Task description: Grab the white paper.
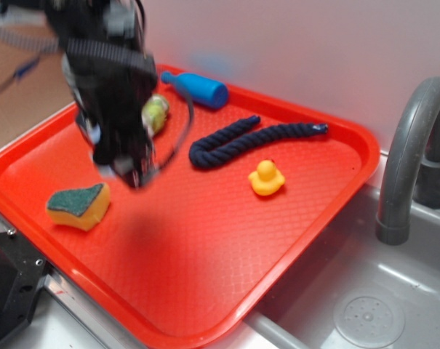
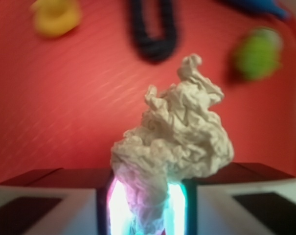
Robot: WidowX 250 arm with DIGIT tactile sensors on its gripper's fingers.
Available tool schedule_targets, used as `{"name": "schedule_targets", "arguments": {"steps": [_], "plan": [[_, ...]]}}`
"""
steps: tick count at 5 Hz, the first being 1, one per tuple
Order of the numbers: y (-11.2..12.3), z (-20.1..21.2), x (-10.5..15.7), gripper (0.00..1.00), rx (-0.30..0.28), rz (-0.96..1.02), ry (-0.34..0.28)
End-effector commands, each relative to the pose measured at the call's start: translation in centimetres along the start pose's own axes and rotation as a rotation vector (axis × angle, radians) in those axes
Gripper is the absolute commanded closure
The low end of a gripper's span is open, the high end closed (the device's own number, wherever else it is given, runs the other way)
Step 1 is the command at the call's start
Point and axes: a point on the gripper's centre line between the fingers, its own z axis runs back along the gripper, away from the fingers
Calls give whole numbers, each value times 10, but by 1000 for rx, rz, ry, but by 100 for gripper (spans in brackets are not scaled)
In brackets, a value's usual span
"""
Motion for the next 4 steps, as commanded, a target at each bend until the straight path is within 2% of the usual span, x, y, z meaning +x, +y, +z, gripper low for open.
{"name": "schedule_targets", "arguments": {"steps": [1, 2, 3, 4], "plan": [[42, 71, 1, 100, -63, 181, -62], [48, 94, -3, 100, -107, 98, -91], [43, 108, -7, 100, -137, -12, -121], [39, 111, -9, 100, -130, -90, -128]]}}
